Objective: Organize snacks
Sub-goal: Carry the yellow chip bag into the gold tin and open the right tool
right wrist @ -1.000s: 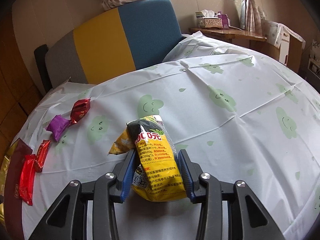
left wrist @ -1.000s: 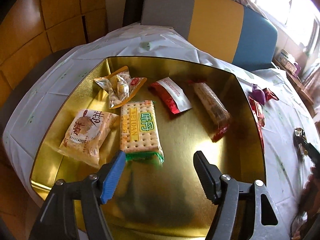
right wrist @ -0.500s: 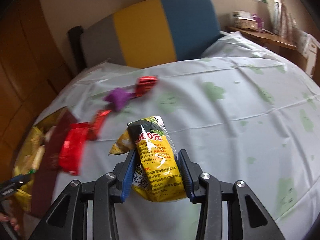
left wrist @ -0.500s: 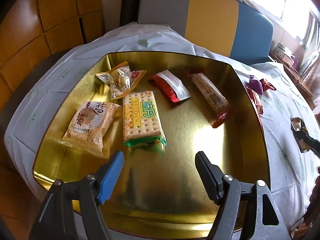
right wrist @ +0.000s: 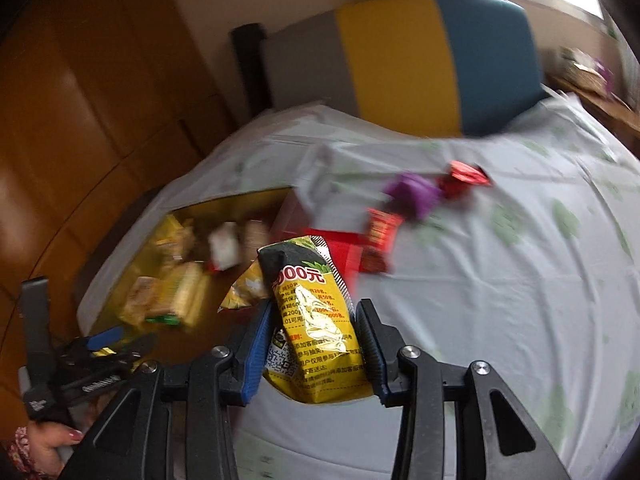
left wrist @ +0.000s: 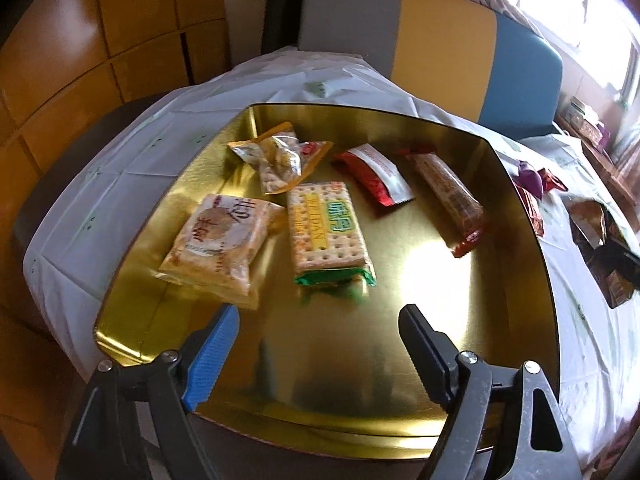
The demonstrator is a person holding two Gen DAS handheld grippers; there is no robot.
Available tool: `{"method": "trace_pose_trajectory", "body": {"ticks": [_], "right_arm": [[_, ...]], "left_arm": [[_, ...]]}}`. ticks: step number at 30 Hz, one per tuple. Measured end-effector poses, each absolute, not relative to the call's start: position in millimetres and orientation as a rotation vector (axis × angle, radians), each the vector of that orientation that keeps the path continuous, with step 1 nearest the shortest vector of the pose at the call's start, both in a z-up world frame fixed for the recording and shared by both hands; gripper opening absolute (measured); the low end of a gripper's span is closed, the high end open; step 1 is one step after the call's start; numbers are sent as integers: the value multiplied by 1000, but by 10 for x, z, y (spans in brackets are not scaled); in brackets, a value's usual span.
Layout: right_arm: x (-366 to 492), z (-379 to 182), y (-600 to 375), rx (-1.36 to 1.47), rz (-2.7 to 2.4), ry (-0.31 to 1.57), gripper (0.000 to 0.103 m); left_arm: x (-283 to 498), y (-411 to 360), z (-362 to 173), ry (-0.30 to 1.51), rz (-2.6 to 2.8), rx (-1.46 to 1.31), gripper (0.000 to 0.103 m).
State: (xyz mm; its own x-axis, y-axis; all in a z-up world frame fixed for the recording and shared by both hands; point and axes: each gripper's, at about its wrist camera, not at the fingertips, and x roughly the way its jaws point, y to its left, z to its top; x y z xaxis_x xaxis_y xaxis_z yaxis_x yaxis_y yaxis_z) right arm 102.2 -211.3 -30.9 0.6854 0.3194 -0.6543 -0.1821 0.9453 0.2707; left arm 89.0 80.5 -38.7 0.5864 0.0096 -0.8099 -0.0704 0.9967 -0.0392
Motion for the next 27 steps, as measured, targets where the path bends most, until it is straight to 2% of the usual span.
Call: {"method": "trace_pose_trajectory", "body": {"ticks": [5,14,27], "right_arm": [[1162,-194,-1594,120,368,769,43],[1444,-343,-887,52,418,858,43],[1719,-508,-576,-10,386,886,43]], "left_arm": [[847,924,-341,932,63,-102,83],[787,1126,-327,932,100,-131,84],[723,1338,-309,923,137,-180,85]]}}
